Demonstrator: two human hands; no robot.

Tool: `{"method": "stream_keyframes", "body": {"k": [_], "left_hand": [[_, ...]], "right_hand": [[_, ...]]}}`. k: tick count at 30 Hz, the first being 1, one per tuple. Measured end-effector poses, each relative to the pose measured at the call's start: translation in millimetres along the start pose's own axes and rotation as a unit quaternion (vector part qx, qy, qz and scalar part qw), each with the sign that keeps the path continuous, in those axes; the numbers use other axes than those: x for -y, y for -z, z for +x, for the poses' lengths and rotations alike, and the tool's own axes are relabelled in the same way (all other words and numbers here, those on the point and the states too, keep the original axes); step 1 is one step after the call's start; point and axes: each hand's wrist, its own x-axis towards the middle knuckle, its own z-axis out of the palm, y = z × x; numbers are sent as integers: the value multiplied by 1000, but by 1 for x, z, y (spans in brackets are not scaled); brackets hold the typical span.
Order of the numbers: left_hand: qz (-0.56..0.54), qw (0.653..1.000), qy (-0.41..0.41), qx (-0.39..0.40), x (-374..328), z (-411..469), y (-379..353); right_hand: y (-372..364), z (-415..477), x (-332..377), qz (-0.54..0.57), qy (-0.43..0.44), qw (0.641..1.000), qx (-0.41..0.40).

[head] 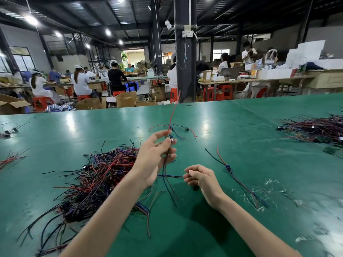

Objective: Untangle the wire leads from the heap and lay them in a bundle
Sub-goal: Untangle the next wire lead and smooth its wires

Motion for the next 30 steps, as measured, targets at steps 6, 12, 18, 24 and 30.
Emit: {"method": "stream_keyframes", "body": {"k": [6,12,18,24,30], "left_hand": [[-135,985,101,33,42,1,-1],[-43,986,159,1,55,16,7],[41,979,184,-74,46,97,-15],[24,989,138,-52,39,155,-24],[391,919,49,4,36,131,14]], "right_hand": [[-1,1,3,37,7,999,10],[-4,1,1,43,3,999,-9],[-3,5,-1,52,3,997,-53],[-1,3,-3,58,2,996,-73],[0,6,-1,13,4,999,-46]]}}
